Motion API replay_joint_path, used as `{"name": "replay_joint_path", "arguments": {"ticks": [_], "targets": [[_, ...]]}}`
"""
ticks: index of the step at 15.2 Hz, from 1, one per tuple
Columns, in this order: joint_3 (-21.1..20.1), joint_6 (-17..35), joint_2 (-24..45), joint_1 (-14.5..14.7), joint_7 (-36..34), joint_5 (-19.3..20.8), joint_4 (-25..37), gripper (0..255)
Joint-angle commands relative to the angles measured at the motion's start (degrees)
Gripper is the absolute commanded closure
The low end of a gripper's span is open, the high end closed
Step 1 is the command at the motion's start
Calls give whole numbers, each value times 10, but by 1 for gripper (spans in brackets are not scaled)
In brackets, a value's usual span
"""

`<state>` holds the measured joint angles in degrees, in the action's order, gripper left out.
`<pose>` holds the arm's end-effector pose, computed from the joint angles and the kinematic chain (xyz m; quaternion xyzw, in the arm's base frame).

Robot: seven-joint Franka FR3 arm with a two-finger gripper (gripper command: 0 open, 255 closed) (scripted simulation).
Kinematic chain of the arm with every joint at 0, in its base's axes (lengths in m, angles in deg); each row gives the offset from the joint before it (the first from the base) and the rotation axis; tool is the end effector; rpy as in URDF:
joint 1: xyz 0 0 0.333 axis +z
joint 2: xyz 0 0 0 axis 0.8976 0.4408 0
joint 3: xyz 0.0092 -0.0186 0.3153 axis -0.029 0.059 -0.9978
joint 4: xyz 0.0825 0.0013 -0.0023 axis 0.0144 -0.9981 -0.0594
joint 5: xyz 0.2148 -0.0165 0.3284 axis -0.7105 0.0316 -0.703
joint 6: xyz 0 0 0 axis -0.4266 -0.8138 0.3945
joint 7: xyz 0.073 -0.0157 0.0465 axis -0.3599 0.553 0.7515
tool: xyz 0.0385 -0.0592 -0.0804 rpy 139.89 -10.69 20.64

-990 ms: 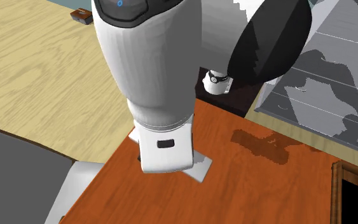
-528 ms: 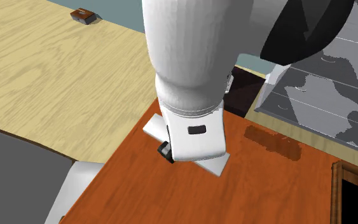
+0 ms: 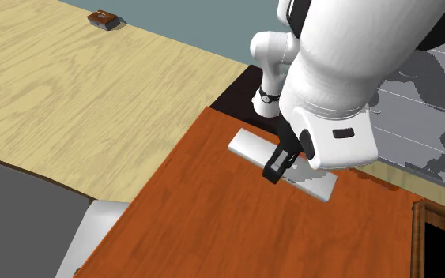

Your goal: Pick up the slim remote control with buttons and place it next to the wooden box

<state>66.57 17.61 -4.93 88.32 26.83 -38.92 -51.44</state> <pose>0.5082 0.2124 0.5981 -0.7291 -0.6843 0.0074 0.0071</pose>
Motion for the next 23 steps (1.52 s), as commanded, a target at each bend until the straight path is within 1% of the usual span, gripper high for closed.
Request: {"name": "replay_joint_path", "arguments": {"ticks": [1, 6, 12, 17, 23], "targets": [[-14, 3, -18, 13, -28, 0, -21, 255], [-48, 10, -62, 42, -91, -6, -71, 255], [-94, 13, -97, 77, -169, -17, -108, 255], [-135, 14, -111, 105, -236, -29, -120, 255], [-187, 15, -107, 139, -319, -39, -113, 255]]}}
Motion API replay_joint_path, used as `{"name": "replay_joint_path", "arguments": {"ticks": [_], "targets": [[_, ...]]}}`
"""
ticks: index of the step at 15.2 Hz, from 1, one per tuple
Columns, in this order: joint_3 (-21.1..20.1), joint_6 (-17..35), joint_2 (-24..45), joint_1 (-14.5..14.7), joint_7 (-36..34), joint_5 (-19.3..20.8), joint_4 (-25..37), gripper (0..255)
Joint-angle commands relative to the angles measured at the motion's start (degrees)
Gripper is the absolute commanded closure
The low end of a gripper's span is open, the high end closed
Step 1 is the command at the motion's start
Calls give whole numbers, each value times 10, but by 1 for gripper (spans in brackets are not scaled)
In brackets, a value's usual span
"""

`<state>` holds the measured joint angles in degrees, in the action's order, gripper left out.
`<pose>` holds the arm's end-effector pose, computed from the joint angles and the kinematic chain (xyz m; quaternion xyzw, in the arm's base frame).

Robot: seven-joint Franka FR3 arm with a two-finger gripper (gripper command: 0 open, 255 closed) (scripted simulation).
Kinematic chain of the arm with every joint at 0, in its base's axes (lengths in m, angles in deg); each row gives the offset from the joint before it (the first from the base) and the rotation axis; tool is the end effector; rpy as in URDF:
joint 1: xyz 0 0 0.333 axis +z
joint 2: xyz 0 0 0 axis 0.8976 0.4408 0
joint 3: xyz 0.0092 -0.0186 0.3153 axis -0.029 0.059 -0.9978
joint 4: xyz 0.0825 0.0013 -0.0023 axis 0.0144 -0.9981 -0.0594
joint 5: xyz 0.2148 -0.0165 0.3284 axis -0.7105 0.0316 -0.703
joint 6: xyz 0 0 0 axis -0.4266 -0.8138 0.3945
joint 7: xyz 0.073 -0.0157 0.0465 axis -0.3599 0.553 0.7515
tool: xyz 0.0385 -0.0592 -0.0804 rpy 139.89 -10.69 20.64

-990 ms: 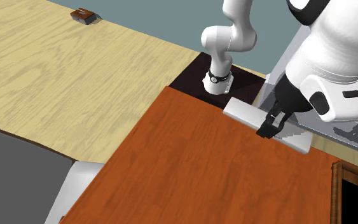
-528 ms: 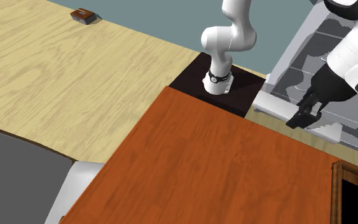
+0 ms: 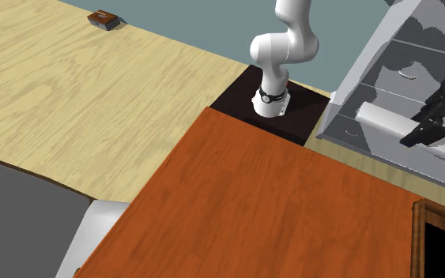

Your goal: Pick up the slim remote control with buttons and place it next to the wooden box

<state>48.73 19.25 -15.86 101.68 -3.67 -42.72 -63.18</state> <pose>0.2755 0.4102 0.5981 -0.7290 -0.6844 0.0073 0.0068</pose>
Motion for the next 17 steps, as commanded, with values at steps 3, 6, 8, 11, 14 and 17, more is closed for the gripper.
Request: {"name": "replay_joint_path", "arguments": {"ticks": [3, 6, 8, 11, 14, 17], "targets": [[-22, 6, 5, 13, -35, -3, 0, 255], [-22, 30, 3, 14, -34, -4, -26, 255], [-23, 45, 1, 14, -33, -5, -42, 255], [-23, 68, 1, 15, -33, -6, -66, 255], [-24, 91, 1, 15, -32, -6, -88, 255], [-25, 114, 3, 16, -32, -7, -110, 255]]}}
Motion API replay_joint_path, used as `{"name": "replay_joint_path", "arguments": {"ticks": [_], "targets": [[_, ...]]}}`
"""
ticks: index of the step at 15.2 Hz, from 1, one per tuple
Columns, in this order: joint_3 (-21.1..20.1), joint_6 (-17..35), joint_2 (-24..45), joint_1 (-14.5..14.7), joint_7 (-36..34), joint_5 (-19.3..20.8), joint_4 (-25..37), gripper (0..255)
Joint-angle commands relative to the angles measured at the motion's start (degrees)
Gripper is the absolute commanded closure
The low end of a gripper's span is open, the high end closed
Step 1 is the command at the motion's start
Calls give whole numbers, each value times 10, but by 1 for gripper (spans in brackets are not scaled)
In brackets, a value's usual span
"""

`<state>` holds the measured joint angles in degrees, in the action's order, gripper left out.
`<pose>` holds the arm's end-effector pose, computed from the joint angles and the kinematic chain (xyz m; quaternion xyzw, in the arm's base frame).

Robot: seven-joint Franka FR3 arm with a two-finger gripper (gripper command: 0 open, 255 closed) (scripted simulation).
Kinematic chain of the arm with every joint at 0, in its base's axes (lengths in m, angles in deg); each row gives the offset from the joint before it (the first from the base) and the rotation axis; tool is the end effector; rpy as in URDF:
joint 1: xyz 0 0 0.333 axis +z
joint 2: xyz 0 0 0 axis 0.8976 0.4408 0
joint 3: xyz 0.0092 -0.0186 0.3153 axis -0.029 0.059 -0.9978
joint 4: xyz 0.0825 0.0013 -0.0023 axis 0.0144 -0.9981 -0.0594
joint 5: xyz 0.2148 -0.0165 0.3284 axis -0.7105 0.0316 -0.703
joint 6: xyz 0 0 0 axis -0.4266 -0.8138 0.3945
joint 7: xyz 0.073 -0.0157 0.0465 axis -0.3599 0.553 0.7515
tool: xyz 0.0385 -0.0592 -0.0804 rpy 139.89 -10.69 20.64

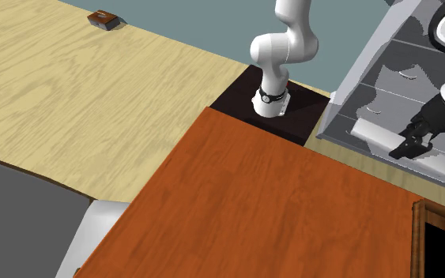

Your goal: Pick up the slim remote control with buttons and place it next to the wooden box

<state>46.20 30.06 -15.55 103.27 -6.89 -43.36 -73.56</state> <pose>0.2509 0.4309 0.5238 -0.7296 -0.6838 0.0077 0.0069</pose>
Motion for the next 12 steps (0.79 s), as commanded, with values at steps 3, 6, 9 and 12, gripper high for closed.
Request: {"name": "replay_joint_path", "arguments": {"ticks": [3, 6, 9, 12], "targets": [[-1, 30, 3, 1, 0, 0, -26, 255], [-3, 53, 7, 1, 0, 0, -45, 255], [-4, 76, 12, 1, -1, 1, -64, 255], [-6, 99, 19, 2, -2, 2, -81, 255]]}}
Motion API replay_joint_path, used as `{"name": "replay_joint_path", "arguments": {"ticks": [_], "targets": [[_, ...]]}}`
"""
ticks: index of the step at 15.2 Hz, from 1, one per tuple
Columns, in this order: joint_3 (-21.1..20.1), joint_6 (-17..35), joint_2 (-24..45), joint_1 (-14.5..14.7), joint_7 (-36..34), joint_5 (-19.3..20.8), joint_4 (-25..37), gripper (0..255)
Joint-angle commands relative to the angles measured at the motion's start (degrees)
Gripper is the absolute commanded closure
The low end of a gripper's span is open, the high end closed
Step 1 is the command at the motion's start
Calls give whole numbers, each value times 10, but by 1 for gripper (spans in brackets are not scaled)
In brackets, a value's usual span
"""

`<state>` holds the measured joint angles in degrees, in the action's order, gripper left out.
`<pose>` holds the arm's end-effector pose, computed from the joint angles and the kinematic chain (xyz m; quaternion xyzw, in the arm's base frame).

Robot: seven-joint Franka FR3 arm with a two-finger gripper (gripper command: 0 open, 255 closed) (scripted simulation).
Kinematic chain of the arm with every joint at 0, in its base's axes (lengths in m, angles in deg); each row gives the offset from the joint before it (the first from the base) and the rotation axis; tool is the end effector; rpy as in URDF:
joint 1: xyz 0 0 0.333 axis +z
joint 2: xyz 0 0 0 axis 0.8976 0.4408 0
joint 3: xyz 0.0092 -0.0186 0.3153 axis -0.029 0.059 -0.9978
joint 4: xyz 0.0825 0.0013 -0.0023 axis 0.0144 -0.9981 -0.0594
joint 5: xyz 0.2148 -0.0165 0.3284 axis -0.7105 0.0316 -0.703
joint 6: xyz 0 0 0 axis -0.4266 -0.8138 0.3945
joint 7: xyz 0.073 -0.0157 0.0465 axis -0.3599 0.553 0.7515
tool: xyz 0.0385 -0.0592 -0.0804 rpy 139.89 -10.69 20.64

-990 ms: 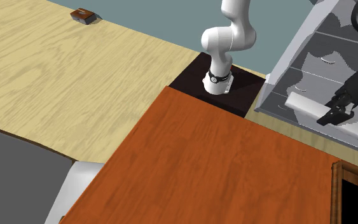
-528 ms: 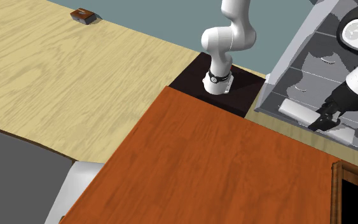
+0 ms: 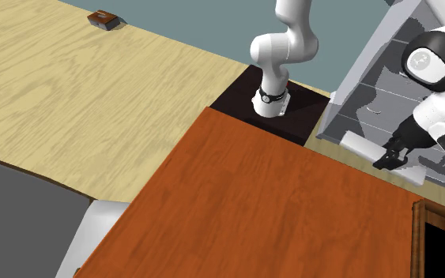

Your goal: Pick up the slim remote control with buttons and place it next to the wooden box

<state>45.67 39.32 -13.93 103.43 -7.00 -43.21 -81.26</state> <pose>0.2507 0.4302 0.4606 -0.7296 -0.6838 0.0078 0.0069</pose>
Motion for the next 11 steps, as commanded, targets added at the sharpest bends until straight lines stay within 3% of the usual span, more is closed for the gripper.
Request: {"name": "replay_joint_path", "arguments": {"ticks": [1, 11], "targets": [[-1, 15, 5, 0, -1, 1, -9, 255], [-6, 93, 37, 0, -7, 9, -57, 255]]}}
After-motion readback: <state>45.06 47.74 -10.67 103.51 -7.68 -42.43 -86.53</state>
